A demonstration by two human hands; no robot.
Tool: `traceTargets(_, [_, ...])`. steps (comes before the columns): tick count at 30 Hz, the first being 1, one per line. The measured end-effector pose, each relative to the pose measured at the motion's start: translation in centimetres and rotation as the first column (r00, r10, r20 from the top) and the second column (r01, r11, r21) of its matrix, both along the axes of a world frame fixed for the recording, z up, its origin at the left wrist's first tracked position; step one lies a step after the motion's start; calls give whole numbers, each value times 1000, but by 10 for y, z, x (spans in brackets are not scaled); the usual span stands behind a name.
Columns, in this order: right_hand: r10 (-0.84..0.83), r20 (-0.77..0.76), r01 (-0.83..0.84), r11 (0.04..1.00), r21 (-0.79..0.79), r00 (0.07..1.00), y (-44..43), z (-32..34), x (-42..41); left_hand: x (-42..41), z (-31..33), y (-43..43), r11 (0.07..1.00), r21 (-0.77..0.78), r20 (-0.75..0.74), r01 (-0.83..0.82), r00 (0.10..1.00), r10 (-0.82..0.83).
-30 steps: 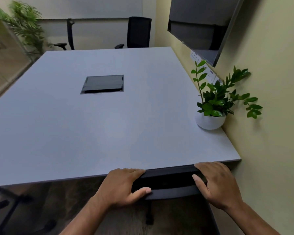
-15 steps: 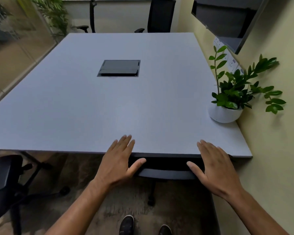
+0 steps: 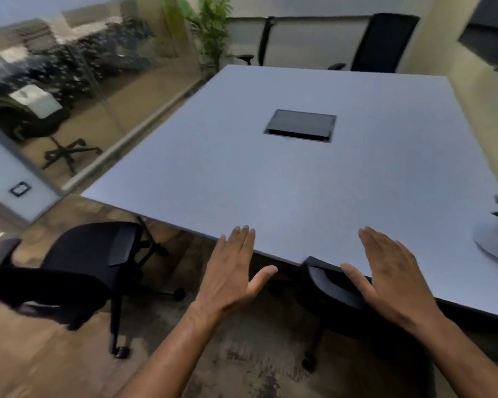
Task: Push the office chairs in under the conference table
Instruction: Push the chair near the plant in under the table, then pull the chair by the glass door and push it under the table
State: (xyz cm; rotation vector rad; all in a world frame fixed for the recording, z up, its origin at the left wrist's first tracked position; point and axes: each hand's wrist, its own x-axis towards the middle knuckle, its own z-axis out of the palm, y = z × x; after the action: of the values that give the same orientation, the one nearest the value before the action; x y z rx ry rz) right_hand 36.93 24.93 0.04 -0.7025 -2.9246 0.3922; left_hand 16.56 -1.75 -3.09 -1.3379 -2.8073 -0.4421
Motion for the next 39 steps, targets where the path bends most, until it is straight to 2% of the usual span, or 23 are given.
traceTargets(9, [237, -30, -234, 970, 69, 971, -121, 2, -147, -71, -6, -167, 967, 58, -4, -249, 968, 250])
traceTargets(14, [359, -47, -355, 932, 74, 932, -212, 5, -229, -111, -11, -273, 896, 120, -29, -429, 900, 435])
traceTargets(19, [491, -67, -488, 871, 55, 869, -305, 10, -299, -139, 1, -374, 802, 114, -45, -587, 803, 594])
traceTargets(28, [752, -135, -755, 654, 37, 645, -466, 18, -429, -186, 14, -523, 567, 167, -25, -807, 571, 820])
traceTargets(34, [834, -138, -838, 543, 44, 534, -566, 22, -518, -250, 28, -604, 506, 138, -79, -852, 500, 863])
traceTargets(39, [885, -138, -892, 451, 20, 444, -641, 13, -576, -310, 37, -665, 499, 84, -107, -862, 491, 865])
